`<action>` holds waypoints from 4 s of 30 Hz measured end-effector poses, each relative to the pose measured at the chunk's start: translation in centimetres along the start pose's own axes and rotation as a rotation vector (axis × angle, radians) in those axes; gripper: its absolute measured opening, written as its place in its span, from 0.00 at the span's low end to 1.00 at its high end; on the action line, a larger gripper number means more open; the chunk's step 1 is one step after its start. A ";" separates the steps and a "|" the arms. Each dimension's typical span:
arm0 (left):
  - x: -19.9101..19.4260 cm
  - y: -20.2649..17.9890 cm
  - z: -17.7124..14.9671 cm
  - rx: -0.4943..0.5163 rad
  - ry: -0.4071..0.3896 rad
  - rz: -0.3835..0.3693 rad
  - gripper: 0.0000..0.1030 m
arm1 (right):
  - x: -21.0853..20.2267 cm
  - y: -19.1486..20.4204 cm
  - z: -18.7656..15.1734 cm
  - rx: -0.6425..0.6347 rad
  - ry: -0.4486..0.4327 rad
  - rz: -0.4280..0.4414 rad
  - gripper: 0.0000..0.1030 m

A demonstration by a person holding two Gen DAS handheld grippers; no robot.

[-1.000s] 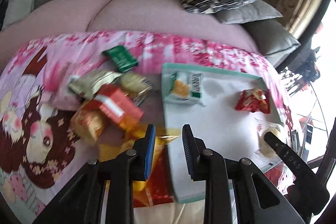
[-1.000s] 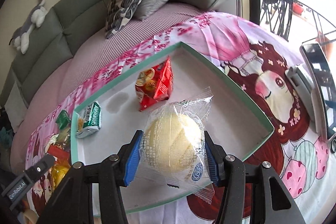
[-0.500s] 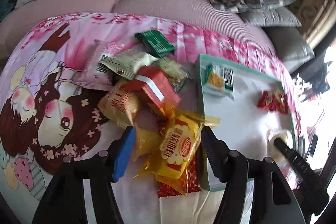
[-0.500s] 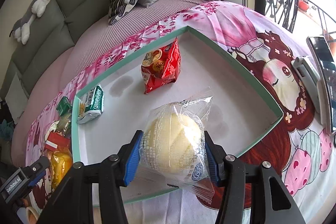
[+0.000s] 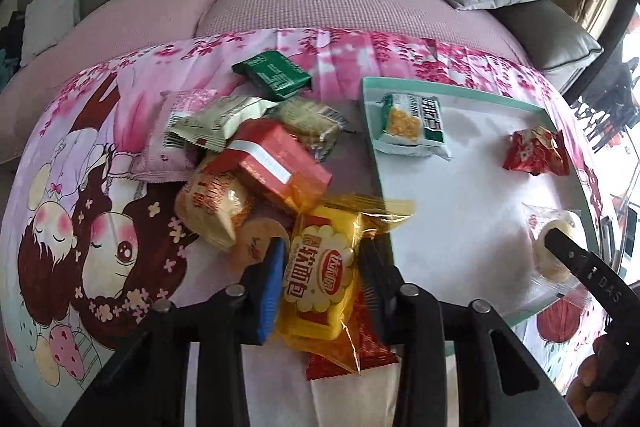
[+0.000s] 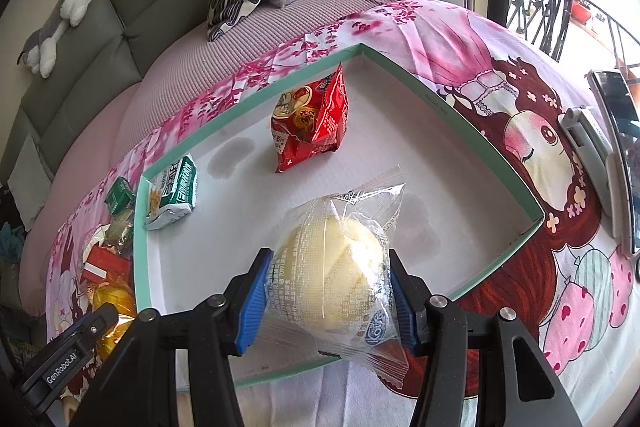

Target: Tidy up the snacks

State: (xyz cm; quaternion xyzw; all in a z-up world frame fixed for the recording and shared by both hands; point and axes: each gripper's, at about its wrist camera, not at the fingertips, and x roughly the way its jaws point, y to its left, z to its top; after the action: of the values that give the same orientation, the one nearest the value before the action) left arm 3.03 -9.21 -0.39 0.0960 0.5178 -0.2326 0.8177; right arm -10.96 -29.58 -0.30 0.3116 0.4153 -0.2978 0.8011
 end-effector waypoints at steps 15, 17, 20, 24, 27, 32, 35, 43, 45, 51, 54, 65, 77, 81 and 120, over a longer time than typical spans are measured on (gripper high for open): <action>-2.0 1.6 0.3 -0.078 -0.053 -0.053 0.32 | -0.1 -0.2 0.1 0.008 -0.004 0.007 0.55; -2.8 1.4 0.6 -0.079 -0.079 -0.072 0.32 | -0.2 -0.2 0.2 0.012 -0.008 0.009 0.55; -3.6 0.2 1.6 -0.052 -0.119 -0.086 0.32 | -0.2 -0.5 0.8 0.026 -0.019 0.013 0.55; -3.7 -2.6 3.3 0.009 -0.135 -0.133 0.32 | -0.4 -1.4 2.3 0.064 -0.067 0.020 0.55; -2.8 -5.1 5.0 0.053 -0.130 -0.163 0.32 | -0.1 -2.1 3.2 0.082 -0.097 0.011 0.55; -0.4 -9.1 6.8 0.117 -0.102 -0.183 0.32 | 0.9 -3.1 4.6 0.087 -0.121 0.004 0.55; 1.7 -10.8 7.8 0.127 -0.064 -0.182 0.32 | 1.7 -3.0 5.2 0.080 -0.121 0.003 0.55; 4.2 -11.6 8.5 0.096 -0.028 -0.158 0.55 | 2.6 -2.7 5.6 0.044 -0.103 -0.023 0.59; 4.2 -11.5 8.5 0.093 -0.035 -0.151 0.62 | 2.6 -2.8 5.6 0.052 -0.093 -0.024 0.64; 2.9 -10.3 8.2 0.078 -0.048 -0.131 0.74 | 2.0 -2.3 5.3 0.027 -0.086 -0.033 0.74; 2.1 -9.2 7.7 0.063 -0.060 -0.118 0.78 | 1.2 -1.7 5.1 0.002 -0.102 -0.034 0.84; -0.3 -4.3 5.6 -0.013 -0.106 -0.067 0.91 | -0.3 0.0 3.5 -0.080 -0.119 -0.049 1.00; -1.9 0.6 2.0 -0.062 -0.174 0.018 0.91 | -1.2 2.3 1.1 -0.110 -0.107 -0.027 1.00; -2.6 1.9 1.1 -0.067 -0.195 0.060 0.91 | -1.8 2.7 0.8 -0.113 -0.124 -0.003 1.00; -0.6 17.8 -1.8 -0.451 0.058 0.120 0.91 | 0.0 19.7 -9.2 -0.471 0.021 0.200 1.00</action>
State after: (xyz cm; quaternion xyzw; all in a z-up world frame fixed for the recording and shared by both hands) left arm 9.92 7.26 -2.13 -0.0517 0.5735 -0.0589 0.8155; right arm -0.90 -10.39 0.43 0.1590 0.4486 -0.1087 0.8727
